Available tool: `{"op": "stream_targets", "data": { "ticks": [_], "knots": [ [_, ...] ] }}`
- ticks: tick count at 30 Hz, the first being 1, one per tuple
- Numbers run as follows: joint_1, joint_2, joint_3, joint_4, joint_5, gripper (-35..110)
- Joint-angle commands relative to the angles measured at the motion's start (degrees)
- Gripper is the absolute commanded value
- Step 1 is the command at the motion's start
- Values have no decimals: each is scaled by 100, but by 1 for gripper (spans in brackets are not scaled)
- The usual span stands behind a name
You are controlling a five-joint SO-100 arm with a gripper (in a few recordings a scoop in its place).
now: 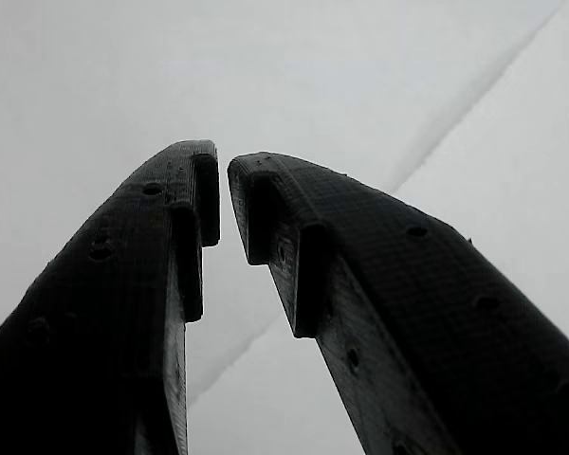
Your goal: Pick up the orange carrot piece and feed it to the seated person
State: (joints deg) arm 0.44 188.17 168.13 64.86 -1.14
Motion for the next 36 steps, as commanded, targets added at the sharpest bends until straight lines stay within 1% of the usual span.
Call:
{"op": "stream_targets", "data": {
  "ticks": [1, 10, 16, 26, 36],
  "knots": [
    [35, 9, -70, -53, -79, -2],
    [35, 0, -105, -62, -79, -2],
    [149, -439, -1063, -62, -79, -2],
    [1512, -2487, -3234, -62, -79, -2],
    [2856, -4544, -4245, -62, -114, -2]
  ]
}}
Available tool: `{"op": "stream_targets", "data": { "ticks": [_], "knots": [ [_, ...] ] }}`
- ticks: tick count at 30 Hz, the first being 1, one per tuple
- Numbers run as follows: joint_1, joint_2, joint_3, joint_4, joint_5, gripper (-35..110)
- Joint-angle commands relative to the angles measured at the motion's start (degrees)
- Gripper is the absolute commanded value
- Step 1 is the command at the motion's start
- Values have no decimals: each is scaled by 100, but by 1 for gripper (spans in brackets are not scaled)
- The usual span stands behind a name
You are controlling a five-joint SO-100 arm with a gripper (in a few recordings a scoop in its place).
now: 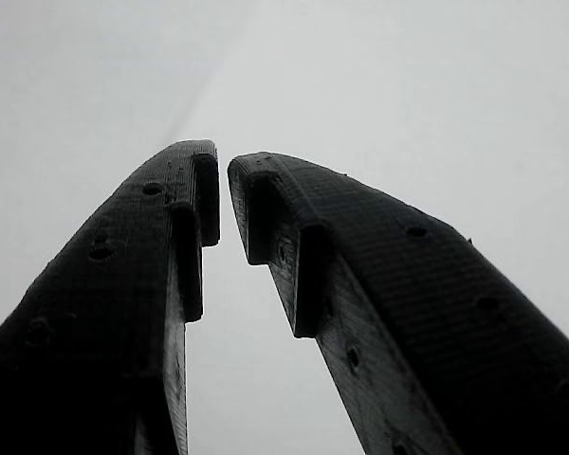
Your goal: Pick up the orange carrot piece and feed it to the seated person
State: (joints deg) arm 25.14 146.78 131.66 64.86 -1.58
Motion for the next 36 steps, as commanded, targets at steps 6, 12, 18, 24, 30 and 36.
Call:
{"op": "stream_targets", "data": {
  "ticks": [6, 12, 18, 24, 30, 36],
  "knots": [
    [1336, -1371, -1257, -62, -123, -2],
    [2092, -2241, -1846, -62, -132, -2],
    [2856, -2971, -2268, -70, -149, -2],
    [3313, -3498, -2646, -70, -958, -3],
    [3832, -3832, -2707, -70, -2153, -3],
    [4518, -4140, -2725, -70, -2997, -3]
  ]
}}
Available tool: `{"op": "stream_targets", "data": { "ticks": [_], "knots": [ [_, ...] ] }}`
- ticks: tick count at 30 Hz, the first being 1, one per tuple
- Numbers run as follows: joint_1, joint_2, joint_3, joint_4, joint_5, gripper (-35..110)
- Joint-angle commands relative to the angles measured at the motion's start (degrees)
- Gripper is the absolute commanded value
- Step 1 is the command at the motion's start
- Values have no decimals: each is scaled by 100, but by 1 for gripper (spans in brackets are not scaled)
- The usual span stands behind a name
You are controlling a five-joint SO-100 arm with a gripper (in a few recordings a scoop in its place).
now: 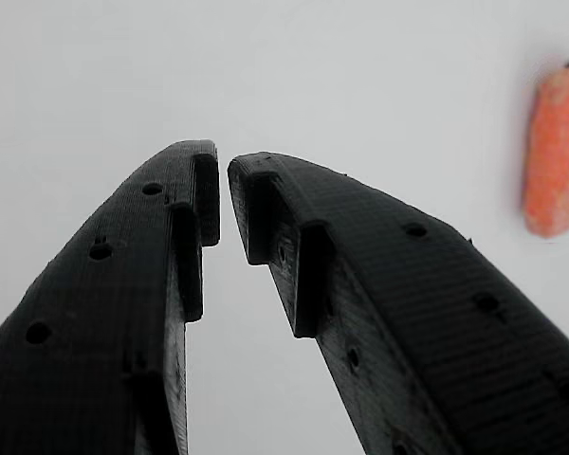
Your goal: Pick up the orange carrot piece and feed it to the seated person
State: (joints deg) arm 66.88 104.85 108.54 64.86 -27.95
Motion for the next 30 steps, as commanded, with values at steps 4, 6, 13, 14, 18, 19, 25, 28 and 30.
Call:
{"op": "stream_targets", "data": {
  "ticks": [4, 6, 13, 14, 18, 19, 25, 28, 30],
  "knots": [
    [809, -105, -413, -70, -773, -3],
    [1028, -158, -422, -70, -905, -3],
    [1380, -686, -1485, -70, -870, -3],
    [1397, -844, -1661, -70, -870, -3],
    [1415, -1538, -2224, -70, -870, -3],
    [1424, -1688, -2338, -70, -870, -3],
    [1802, -2224, -2777, -62, -914, -3],
    [1960, -2373, -2962, -62, -932, -3],
    [1986, -2373, -2962, -62, -932, -3]
  ]
}}
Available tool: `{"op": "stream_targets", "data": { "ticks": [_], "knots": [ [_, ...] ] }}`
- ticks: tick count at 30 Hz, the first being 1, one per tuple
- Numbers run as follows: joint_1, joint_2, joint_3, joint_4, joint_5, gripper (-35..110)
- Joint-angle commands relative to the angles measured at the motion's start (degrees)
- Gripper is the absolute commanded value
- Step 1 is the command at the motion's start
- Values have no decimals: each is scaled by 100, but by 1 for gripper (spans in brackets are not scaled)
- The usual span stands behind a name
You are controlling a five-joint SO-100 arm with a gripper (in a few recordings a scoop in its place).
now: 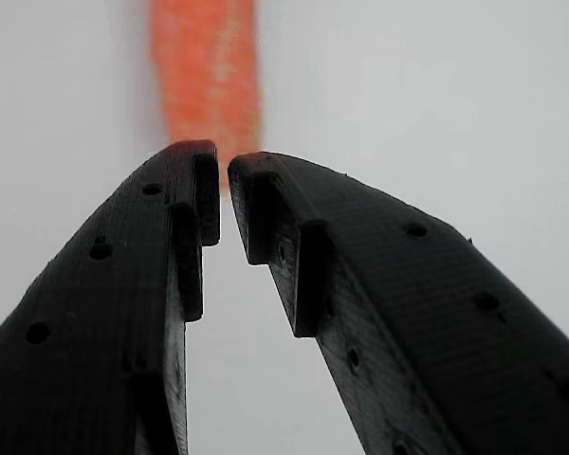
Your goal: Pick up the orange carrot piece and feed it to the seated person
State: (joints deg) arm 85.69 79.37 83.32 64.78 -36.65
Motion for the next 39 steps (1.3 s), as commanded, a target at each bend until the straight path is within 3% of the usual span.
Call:
{"op": "stream_targets", "data": {
  "ticks": [1, 15, 27, 39],
  "knots": [
    [132, 176, -439, -53, -62, -3],
    [79, 167, -396, -53, -70, -1],
    [-193, 158, -141, 18, -79, 27],
    [-202, 264, 686, -53, -79, 29]
  ]
}}
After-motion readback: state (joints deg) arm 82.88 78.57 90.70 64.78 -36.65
